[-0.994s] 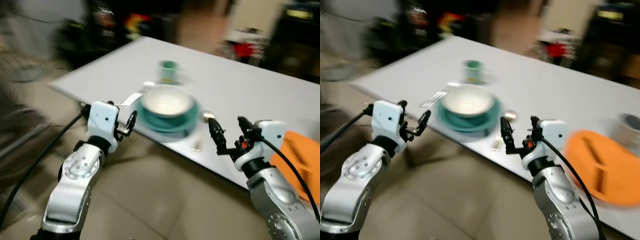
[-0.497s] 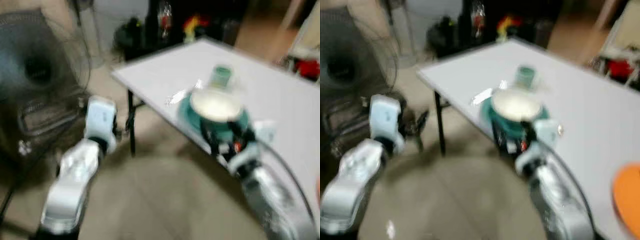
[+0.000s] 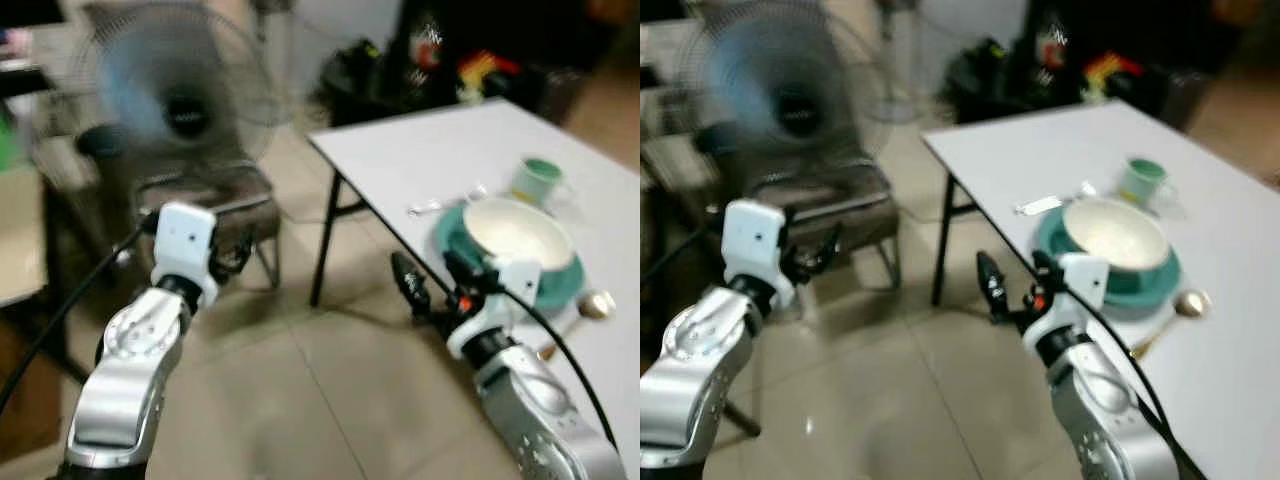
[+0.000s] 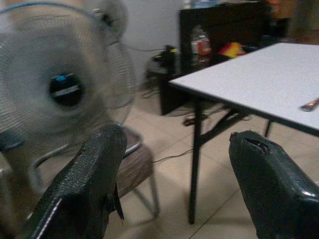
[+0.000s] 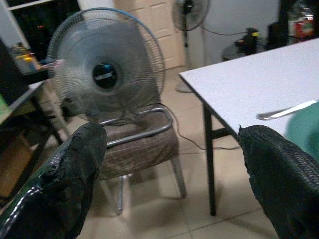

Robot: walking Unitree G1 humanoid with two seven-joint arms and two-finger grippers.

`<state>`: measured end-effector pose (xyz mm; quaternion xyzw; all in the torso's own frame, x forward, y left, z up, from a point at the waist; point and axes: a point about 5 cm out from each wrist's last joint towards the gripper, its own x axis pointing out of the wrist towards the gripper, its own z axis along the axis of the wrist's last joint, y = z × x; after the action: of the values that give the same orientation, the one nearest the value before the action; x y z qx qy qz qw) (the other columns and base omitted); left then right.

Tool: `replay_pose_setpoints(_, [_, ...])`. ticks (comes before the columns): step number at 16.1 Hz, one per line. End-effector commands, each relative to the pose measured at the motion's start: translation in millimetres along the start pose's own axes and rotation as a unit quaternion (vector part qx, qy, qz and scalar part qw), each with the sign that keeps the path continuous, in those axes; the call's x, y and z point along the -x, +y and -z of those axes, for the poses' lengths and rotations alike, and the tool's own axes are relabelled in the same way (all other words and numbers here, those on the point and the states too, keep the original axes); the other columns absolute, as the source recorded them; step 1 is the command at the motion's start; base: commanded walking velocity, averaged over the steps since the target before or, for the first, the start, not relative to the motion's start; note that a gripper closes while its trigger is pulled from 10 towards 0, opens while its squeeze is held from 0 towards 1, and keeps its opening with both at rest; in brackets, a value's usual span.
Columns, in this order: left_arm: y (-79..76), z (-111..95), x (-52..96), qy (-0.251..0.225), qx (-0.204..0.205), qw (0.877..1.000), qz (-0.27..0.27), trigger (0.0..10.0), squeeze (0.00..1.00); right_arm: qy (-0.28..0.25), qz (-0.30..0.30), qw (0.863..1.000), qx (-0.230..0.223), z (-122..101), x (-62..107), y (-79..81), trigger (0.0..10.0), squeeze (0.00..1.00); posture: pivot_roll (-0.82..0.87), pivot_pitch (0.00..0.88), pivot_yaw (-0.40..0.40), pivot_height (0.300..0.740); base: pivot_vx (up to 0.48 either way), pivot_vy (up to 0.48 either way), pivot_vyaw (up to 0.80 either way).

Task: Setting the table

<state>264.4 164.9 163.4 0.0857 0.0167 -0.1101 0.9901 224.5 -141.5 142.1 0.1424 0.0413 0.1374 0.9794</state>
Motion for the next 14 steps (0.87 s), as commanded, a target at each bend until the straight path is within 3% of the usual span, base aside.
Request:
replay_pose_setpoints(1, [-5.8, -3.0, -1.6, -0.005, 0.005, 1.0, 0.012, 10.0, 0.0, 0.003, 0.02, 1.0, 0.0, 0.8, 0.7, -6.6, 10.0, 1.0, -0.11, 0.0, -0.035, 0.74, 0.0, 0.277, 0.8])
replay_pose_setpoints(3, [-4.5, -0.6, -2.3, 0.002, 0.007, 1.0, 0.008, 10.0, 0.0, 0.019, 0.055, 0.998, 0.027, 6.8, 0.4, -13.5, 10.0, 1.0, -0.11, 0.0, -0.031, 0.74, 0.0, 0.313, 0.0])
replay_pose_setpoints(4, [-8.5, -0.9, -0.9, 0.002, 0.013, 1.0, 0.021, 10.0, 0.0, 0.025, 0.055, 0.998, 0.033, 8.9, 1.9, -13.3, 10.0, 0.78, -0.11, 0.0, -0.03, 0.74, 0.0, 0.315, 0.0])
replay_pose_setpoints(5, [-8.4, -0.5, 0.1, 0.003, 0.013, 1.0, 0.019, 10.0, 0.0, 0.022, 0.072, 0.997, 0.015, 9.1, 1.5, -15.9, 10.0, 0.04, -0.11, 0.0, -0.034, 0.74, 0.0, 0.319, 0.0])
replay_pose_setpoints(6, [-8.2, 0.0, 0.1, 0.004, 0.012, 1.0, 0.017, 10.0, 0.0, 0.023, 0.086, 0.996, 0.019, 9.1, -0.1, -18.4, 10.0, 0.0, -0.11, 0.0, -0.037, 0.74, 0.0, 0.315, 0.0])
replay_pose_setpoints(10, [-4.0, 0.4, -0.9, 0.006, 0.006, 1.0, 0.01, 10.0, 0.0, 0.041, 0.107, 0.993, 0.035, 15.1, -4.0, -21.1, 10.0, 0.0, -0.11, 0.0, -0.033, 0.74, 0.0, 0.318, 0.0])
replay_pose_setpoints(14, [-8.0, 0.1, -1.4, 0.007, 0.009, 1.0, 0.017, 10.0, 0.0, 0.04, 0.09, 0.995, 0.011, 13.9, 2.8, -18.3, 10.0, 0.0, -0.13, 0.0, -0.032, 0.74, 0.0, 0.305, 0.0])
